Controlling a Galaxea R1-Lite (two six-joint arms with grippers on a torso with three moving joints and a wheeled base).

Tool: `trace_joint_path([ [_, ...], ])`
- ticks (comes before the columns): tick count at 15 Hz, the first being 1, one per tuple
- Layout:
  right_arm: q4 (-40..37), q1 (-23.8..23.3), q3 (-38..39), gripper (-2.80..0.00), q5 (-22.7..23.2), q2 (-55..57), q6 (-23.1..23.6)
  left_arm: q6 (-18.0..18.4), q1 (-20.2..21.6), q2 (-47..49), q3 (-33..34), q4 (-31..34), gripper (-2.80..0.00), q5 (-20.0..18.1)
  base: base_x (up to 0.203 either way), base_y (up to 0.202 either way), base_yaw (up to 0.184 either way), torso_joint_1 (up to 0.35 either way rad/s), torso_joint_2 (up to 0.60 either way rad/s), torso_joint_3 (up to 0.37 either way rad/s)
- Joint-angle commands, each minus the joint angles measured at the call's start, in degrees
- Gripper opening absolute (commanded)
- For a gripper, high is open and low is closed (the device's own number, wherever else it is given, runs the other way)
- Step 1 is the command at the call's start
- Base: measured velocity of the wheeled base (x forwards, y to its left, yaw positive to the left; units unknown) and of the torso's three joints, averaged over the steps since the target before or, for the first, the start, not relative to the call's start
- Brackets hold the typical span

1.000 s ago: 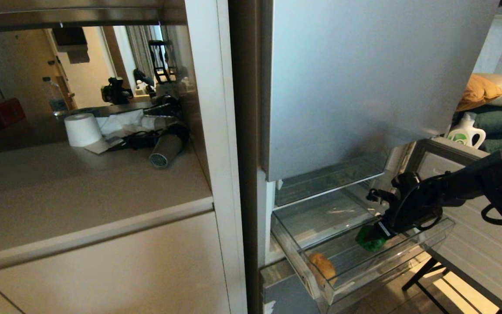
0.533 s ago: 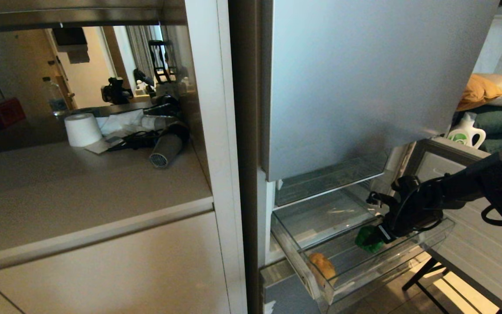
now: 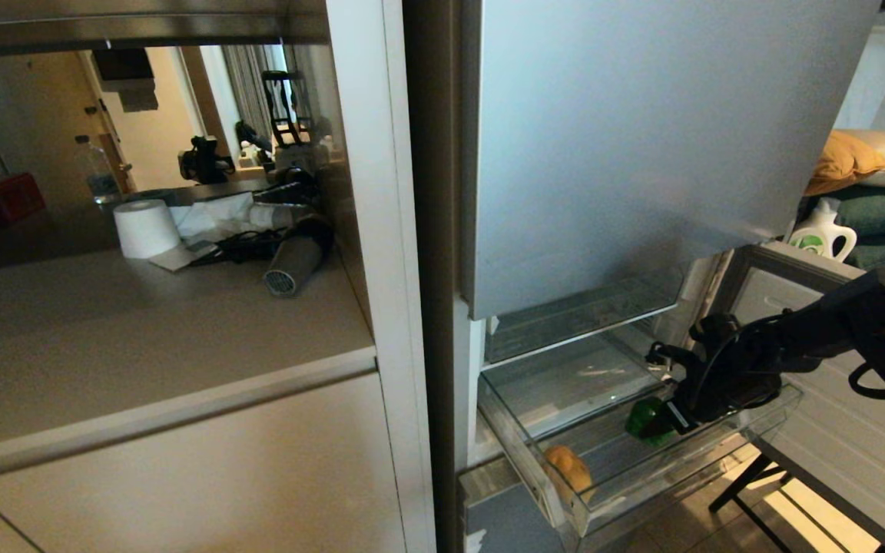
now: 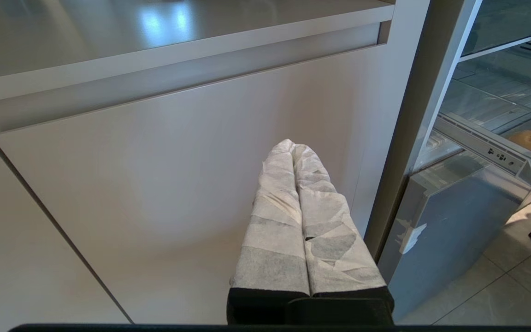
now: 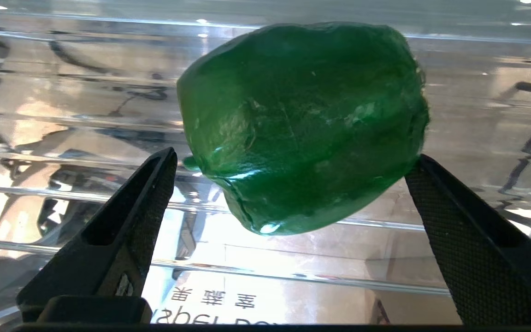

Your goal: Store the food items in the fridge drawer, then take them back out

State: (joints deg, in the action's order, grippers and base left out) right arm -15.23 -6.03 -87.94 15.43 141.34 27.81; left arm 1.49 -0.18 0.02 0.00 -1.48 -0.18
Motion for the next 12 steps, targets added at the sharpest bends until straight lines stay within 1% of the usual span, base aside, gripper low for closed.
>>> trace_joint_path([
  [1, -0.07, -0.03, 0.14, 0.00, 0.48, 0.08, 0.14, 0.01, 0.01, 0.06, 0.62, -0.02, -2.80, 0.01, 0.000, 0.000, 0.000, 0.000, 0.00, 0.000],
  [7, 0.02, -0.21, 0.85, 0.00, 0.83, -0.09, 0.14, 0.01, 0.01, 0.06, 0.62, -0.02, -2.80, 0.01, 0.000, 0.000, 0.000, 0.000, 0.00, 0.000],
  [8, 0.02, -0.21, 0.93, -2.80, 0.83, -0.11, 0.14, 0.01, 0.01, 0.05, 0.62, -0.02, -2.80, 0.01, 0.000, 0.000, 0.000, 0.000, 0.00, 0.000],
  [12, -0.02, -0.47, 1.02, -2.80, 0.74, -0.35, 0.26, 0.01, 0.01, 0.06, 0.62, -0.02, -2.80, 0.01, 0.000, 0.000, 0.000, 0.000, 0.00, 0.000],
])
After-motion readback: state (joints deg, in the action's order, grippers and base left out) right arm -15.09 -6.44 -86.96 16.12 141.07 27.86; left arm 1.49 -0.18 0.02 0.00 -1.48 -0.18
